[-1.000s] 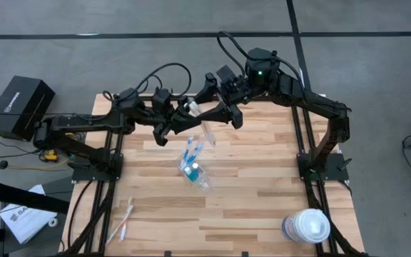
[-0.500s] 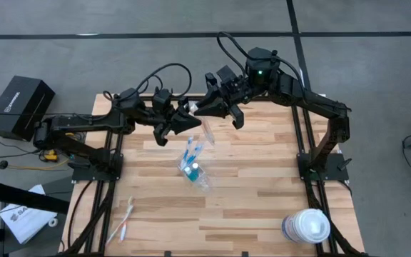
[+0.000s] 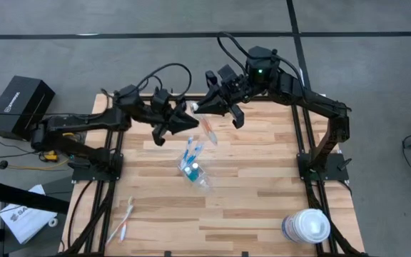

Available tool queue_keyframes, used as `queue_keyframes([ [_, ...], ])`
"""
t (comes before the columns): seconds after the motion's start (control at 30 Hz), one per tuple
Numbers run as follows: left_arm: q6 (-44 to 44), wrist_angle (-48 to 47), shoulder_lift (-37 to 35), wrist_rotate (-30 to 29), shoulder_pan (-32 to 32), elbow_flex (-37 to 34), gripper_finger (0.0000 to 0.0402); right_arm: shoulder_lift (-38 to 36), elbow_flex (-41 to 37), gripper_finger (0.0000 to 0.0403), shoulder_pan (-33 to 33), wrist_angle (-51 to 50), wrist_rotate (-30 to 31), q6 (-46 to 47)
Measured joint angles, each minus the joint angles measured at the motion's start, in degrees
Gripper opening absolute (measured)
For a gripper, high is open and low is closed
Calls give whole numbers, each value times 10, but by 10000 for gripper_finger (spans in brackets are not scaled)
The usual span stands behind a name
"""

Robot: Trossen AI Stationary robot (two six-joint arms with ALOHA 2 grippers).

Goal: Pick & Place toothbrushing station
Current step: Put the right orange toothbrush into the transparent organizer

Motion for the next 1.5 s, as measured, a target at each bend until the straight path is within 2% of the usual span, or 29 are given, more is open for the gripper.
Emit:
queue_keyframes([
  [0.23, 66, -184, -102, 4, 96, 0, 112, -6, 0, 13, -21, -6, 0, 0],
  [0.37, 106, -288, -173, 0, 171, 0, 138, -5, 0, 13, -28, -62, 3, -18],
  [0.53, 108, -388, -241, -3, 241, 0, 139, -5, 0, 13, -12, -119, 57, -64],
  [0.6, 108, -402, -261, -2, 254, 0, 134, -4, 0, 13, -2, -105, 90, -71],
  [0.8, 77, -402, -299, -2, 260, -20, 115, -6, -27, 10, 27, -37, 127, -42],
  [0.93, 53, -404, -311, 1, 259, -35, 105, -27, -103, 9, 54, 86, 149, 0],
  [1.03, 41, -401, -314, 2, 259, -40, 101, -80, -191, 9, 69, 165, 205, 17],
  [1.3, 0, -393, -307, 1, 258, -40, 99, -228, -495, 15, 102, 405, 377, 53],
  [1.4, -7, -373, -300, 0, 257, -40, 99, -255, -572, 6, 115, 455, 415, 50],
  [1.5, -14, -344, -289, -9, 253, -40, 99, -266, -609, 6, 114, 463, 425, 34],
])
